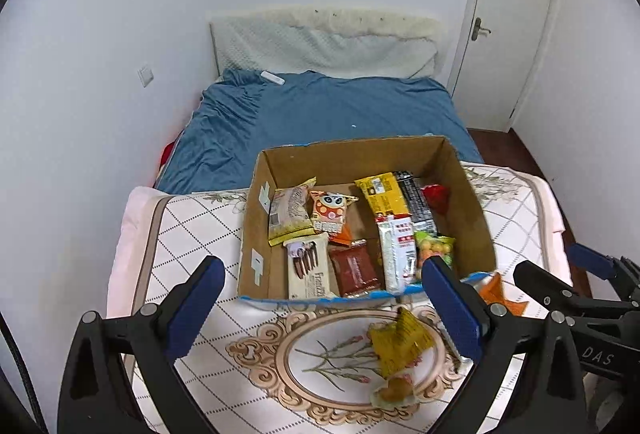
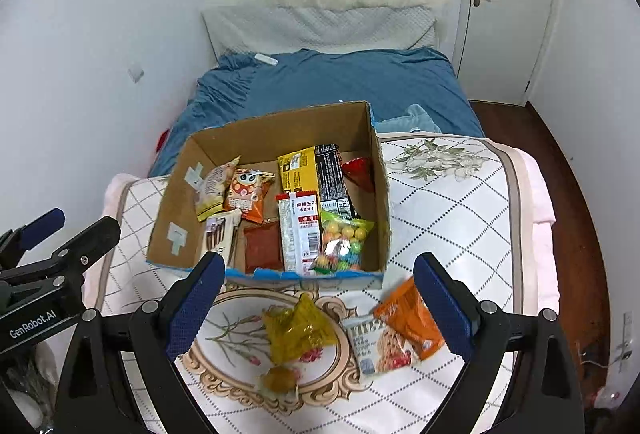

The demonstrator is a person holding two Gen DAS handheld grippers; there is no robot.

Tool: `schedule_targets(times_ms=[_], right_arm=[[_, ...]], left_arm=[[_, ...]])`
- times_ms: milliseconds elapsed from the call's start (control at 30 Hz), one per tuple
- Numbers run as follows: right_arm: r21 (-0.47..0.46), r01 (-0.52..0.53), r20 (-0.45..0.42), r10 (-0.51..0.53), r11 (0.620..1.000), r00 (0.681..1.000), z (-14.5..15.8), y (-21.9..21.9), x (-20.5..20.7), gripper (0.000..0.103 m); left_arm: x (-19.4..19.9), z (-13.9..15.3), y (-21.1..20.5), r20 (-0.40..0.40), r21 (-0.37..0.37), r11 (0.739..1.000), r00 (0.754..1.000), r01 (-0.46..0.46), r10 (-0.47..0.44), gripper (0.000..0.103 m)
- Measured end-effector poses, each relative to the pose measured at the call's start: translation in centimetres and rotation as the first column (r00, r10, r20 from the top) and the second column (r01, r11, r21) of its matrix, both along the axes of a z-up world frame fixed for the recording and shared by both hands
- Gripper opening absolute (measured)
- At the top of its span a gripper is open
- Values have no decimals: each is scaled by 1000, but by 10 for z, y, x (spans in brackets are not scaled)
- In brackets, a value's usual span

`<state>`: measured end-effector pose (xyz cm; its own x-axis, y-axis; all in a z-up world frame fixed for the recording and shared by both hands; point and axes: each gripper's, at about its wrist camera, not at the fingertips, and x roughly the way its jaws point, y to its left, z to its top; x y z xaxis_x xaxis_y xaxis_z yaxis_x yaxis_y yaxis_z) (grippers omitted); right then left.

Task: Organize snacks
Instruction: 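Withdraw both tools from the box back over the snack pile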

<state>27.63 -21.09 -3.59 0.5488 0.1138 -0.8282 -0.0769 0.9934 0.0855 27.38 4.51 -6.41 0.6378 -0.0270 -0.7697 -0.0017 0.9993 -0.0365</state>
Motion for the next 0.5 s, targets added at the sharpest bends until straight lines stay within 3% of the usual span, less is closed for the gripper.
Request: schedule_targets(times_ms=[133, 267, 400, 500], right_arm=[[25, 6, -5, -6, 1000, 1000, 6, -10, -19, 97], [36, 22, -56, -20, 999, 998, -7, -23, -31, 97], [36, 67, -161, -61, 997, 985, -45, -43, -32, 97], [21, 100, -268, -90, 995, 959, -92, -60, -25, 98]], left_arm=[[-17, 2, -3, -1, -18, 1000, 1000, -7, 7, 101], [-27, -17, -9, -59, -33, 999, 998, -13, 11, 101], [-25, -51, -17, -147, -38, 999, 989, -15, 9, 101], [-17, -84, -29, -214, -7, 1000, 977, 11, -12, 101]])
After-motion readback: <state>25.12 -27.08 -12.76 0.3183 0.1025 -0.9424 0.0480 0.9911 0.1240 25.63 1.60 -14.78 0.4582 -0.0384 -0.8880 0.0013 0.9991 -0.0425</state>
